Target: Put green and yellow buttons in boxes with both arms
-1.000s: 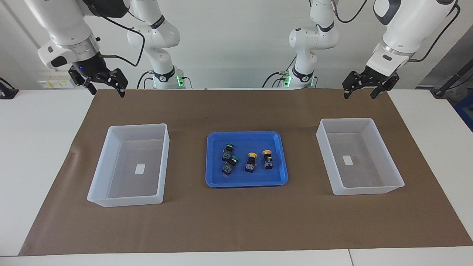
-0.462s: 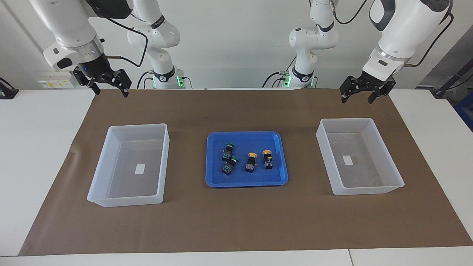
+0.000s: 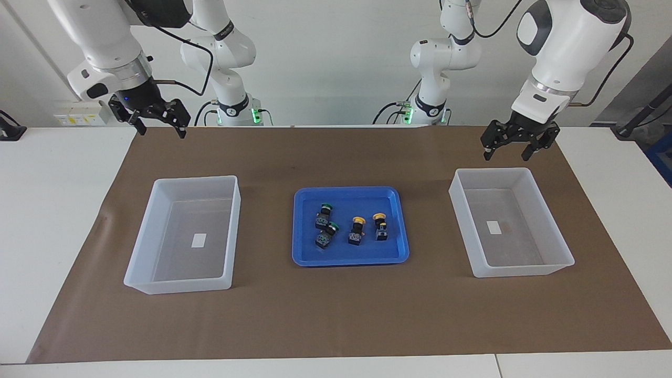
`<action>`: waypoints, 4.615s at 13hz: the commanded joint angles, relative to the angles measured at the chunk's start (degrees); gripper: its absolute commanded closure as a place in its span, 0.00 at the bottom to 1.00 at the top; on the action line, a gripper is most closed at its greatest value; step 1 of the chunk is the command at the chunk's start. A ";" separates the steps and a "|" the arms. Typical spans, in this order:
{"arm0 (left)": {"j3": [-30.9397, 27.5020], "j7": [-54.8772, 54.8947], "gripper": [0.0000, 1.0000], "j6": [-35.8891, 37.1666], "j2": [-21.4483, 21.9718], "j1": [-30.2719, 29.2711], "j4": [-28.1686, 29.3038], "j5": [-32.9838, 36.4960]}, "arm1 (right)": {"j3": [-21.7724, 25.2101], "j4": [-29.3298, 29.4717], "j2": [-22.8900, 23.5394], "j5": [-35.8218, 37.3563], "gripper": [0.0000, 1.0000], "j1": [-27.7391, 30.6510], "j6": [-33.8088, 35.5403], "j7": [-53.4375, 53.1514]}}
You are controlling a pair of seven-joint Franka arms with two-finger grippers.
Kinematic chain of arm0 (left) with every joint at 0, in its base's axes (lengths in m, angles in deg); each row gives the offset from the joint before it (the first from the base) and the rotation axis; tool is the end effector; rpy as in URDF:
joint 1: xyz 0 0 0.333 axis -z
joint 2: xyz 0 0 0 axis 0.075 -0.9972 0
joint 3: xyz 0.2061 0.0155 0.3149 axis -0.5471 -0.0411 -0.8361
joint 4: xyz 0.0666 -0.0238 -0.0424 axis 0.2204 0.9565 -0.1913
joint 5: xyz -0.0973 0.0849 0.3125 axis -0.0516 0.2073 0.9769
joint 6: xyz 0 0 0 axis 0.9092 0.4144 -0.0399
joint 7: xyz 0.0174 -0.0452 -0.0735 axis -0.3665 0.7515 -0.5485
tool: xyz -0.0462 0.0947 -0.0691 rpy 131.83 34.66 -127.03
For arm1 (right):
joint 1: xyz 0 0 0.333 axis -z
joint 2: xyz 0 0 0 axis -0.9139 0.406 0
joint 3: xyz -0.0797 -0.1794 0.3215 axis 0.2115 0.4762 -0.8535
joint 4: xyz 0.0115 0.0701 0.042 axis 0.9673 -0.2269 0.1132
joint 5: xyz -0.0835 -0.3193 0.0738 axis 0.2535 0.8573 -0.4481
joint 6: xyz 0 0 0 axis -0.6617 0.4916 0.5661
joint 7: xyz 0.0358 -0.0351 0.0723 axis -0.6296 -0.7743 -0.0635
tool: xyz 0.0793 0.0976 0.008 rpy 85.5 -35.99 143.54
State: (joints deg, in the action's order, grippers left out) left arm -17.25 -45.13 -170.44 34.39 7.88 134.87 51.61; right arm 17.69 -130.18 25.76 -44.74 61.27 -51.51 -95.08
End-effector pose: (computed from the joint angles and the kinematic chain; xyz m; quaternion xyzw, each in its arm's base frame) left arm 0.5052 -0.0622 0.6377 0.9977 -0.0508 0.0429 0.0126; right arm 0.4566 -0.0097 0.6553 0.9977 -0.0602 -0.0281 0.0130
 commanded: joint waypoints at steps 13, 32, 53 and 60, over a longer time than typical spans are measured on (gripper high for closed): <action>-0.44 -13.86 0.00 -26.00 -5.86 14.96 14.68 0.15 | -0.31 -2.42 10.20 -1.12 0.00 -10.86 -18.34 -18.77; -0.52 -24.68 0.29 -47.10 -20.54 22.88 17.15 0.50 | -3.56 8.31 35.70 -17.74 0.00 -19.65 -40.69 -44.20; -0.70 -23.02 1.00 -41.57 -12.01 2.60 10.57 0.59 | -4.62 4.26 37.47 -21.34 1.00 -21.07 -44.12 -42.36; -0.61 -3.71 1.00 -40.95 -12.01 -8.05 11.52 0.50 | -3.91 6.37 25.09 -20.11 1.00 -14.67 -31.83 -37.65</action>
State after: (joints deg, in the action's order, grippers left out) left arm -18.56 -53.94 -212.00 22.48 1.89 146.40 51.69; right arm 13.93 -122.38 54.90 -64.39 43.33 -86.42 -137.60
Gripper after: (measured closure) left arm 0.665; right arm 0.590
